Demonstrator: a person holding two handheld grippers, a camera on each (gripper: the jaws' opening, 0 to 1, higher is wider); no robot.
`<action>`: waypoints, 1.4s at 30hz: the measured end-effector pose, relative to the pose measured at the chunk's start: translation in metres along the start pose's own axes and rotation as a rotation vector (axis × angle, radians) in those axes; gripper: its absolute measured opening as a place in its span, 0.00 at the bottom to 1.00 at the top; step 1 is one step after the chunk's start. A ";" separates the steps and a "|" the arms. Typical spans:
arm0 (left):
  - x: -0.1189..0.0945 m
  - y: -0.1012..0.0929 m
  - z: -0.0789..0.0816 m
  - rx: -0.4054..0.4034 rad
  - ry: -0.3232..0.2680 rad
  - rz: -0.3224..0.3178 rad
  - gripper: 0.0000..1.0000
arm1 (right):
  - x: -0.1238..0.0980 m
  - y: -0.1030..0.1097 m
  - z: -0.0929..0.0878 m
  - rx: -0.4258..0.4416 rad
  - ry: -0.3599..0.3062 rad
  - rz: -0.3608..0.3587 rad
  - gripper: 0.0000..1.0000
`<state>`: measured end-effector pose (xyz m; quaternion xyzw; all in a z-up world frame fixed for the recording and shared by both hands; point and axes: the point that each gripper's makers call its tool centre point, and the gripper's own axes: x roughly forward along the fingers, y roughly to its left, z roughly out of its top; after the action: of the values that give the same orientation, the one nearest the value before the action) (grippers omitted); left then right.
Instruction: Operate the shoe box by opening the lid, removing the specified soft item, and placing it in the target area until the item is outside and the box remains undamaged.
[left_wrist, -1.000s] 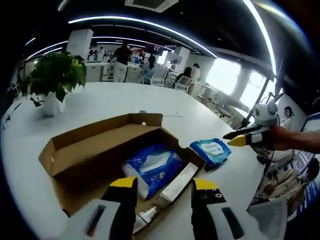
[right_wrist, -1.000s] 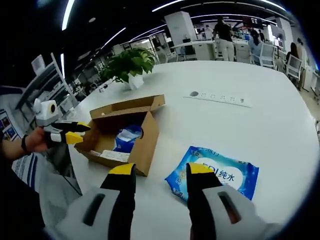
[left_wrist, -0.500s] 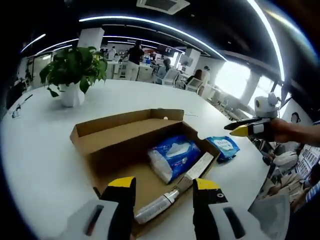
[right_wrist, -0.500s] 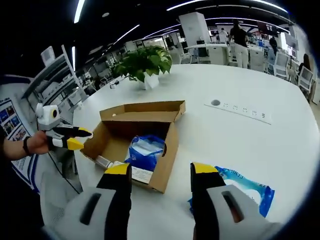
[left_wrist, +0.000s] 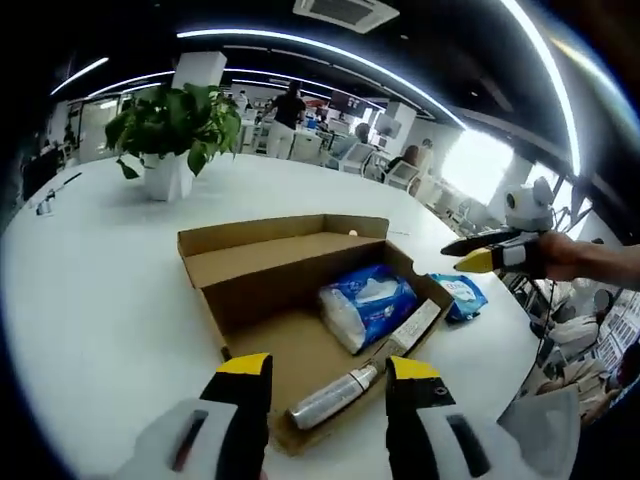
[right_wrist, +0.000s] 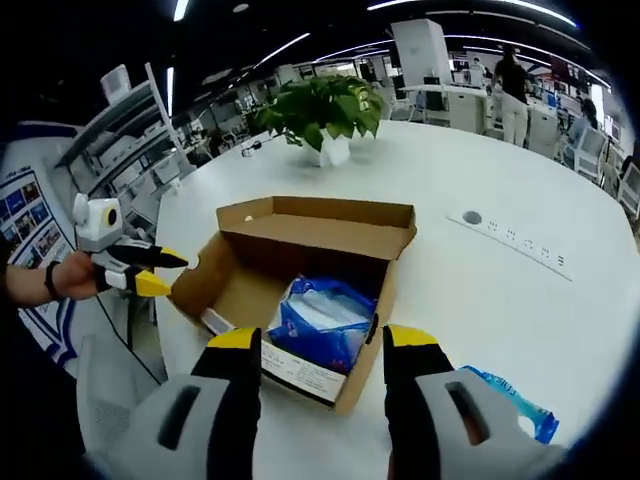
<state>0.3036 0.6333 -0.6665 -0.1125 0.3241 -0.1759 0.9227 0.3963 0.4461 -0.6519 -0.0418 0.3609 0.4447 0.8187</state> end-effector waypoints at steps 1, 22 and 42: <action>0.000 0.001 0.000 -0.004 -0.002 0.001 0.46 | 0.002 0.000 -0.001 -0.005 0.007 0.004 0.46; -0.003 0.008 -0.010 -0.058 -0.006 0.017 0.46 | 0.050 0.004 -0.009 -0.316 0.217 0.037 0.55; -0.016 0.024 -0.024 -0.089 -0.009 0.083 0.44 | 0.106 0.003 -0.024 -0.675 0.433 0.098 0.61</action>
<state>0.2825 0.6596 -0.6832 -0.1407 0.3317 -0.1222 0.9248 0.4171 0.5128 -0.7354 -0.3839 0.3600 0.5575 0.6420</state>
